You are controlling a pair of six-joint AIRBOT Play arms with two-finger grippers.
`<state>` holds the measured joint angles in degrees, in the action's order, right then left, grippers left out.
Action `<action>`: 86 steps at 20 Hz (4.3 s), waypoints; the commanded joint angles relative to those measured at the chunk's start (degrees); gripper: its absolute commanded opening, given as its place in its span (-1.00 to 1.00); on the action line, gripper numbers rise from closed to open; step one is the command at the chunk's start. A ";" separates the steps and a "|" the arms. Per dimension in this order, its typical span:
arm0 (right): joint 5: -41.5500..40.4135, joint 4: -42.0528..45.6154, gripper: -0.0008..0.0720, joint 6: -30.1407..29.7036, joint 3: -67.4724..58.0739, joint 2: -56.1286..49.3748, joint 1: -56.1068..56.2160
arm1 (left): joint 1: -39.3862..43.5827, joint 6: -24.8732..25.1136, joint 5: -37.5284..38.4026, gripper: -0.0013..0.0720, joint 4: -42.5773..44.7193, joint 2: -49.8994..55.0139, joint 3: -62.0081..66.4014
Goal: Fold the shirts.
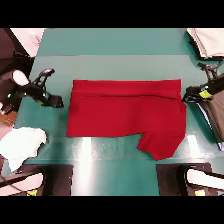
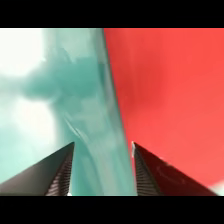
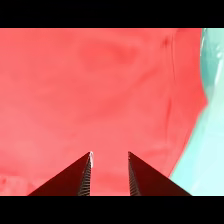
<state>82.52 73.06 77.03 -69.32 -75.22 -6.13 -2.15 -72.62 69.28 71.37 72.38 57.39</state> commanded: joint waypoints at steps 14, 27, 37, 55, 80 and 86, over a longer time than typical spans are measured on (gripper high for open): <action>-1.20 0.13 -0.25 -0.07 11.61 18.03 -0.72 | -0.68 0.87 -6.47 -0.35 -14.93 -9.77 -26.05; -0.35 -0.24 0.09 0.74 42.77 23.04 -16.35 | -0.68 2.67 -5.81 -0.89 -16.09 -9.84 -20.55; -10.10 -5.42 -0.76 4.92 44.46 23.04 -4.35 | -0.70 4.09 -5.60 -0.89 -16.00 -9.81 -20.52; 8.94 4.00 -0.94 4.35 20.87 36.92 -4.31 | -0.68 -3.02 10.47 -0.90 -14.97 -30.12 -15.23; -8.79 -6.69 0.23 3.08 -15.74 -14.34 4.02 | -0.70 5.11 -25.09 0.39 -16.17 1.70 1.25; -2.32 -9.11 0.60 -1.68 -5.18 -11.08 -7.61 | -0.68 5.33 -12.28 -0.87 -18.23 1.49 2.25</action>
<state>77.67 65.41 77.49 -79.00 -87.00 -8.67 -2.83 -67.55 51.33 54.46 73.87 59.31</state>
